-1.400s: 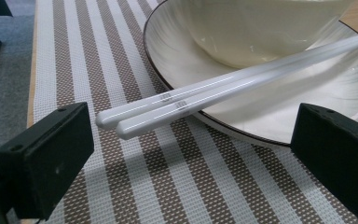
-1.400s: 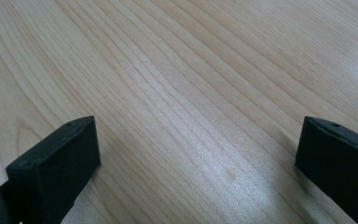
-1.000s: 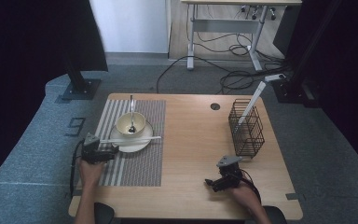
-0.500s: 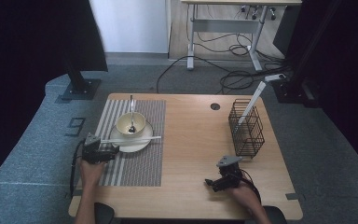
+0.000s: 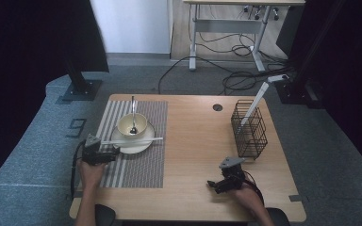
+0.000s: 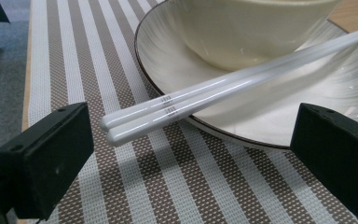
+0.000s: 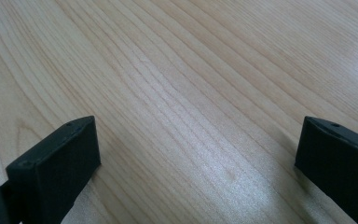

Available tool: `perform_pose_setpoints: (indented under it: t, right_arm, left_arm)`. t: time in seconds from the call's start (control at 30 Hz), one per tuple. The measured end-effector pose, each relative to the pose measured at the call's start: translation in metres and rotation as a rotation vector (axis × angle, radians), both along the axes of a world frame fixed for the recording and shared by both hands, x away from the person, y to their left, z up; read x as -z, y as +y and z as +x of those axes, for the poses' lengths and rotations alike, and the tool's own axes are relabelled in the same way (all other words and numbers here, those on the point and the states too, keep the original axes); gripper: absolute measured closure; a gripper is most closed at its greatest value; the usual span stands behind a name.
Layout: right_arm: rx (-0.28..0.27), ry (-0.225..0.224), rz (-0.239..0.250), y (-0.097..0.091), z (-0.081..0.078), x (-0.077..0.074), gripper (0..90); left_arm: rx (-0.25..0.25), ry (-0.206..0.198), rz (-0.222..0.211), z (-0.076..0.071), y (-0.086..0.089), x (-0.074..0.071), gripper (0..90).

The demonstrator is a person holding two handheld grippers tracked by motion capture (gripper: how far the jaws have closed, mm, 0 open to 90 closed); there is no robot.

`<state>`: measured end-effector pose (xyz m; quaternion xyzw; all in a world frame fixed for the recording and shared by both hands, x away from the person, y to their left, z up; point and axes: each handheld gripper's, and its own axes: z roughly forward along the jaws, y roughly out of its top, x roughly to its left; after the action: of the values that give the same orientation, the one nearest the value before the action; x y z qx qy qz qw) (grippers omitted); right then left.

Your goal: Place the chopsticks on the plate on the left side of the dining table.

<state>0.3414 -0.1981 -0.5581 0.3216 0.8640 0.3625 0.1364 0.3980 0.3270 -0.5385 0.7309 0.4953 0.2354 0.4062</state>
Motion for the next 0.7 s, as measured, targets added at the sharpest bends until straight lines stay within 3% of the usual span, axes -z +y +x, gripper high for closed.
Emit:
perform_pose_setpoints:
  t: [0.2, 0.33, 0.43, 0.7]
  right_arm:
    - [0.000, 0.000, 0.000, 0.000, 0.000, 0.000, 0.0]
    - [0.000, 0.000, 0.000, 0.000, 0.000, 0.000, 0.0]
    - [0.000, 0.000, 0.000, 0.000, 0.000, 0.000, 0.0]
    - [-0.001, -0.001, -0.001, 0.000, 0.000, 0.000, 0.0]
  left_arm:
    - [0.005, -0.028, -0.002, -0.006, -0.001, -0.009, 0.0]
    - [0.001, -0.024, 0.000, -0.010, 0.001, -0.012, 0.0]
    - [0.018, -0.039, -0.030, -0.014, -0.003, -0.018, 0.0]
    - [0.085, -0.053, -0.054, -0.022, -0.018, -0.031, 0.0]
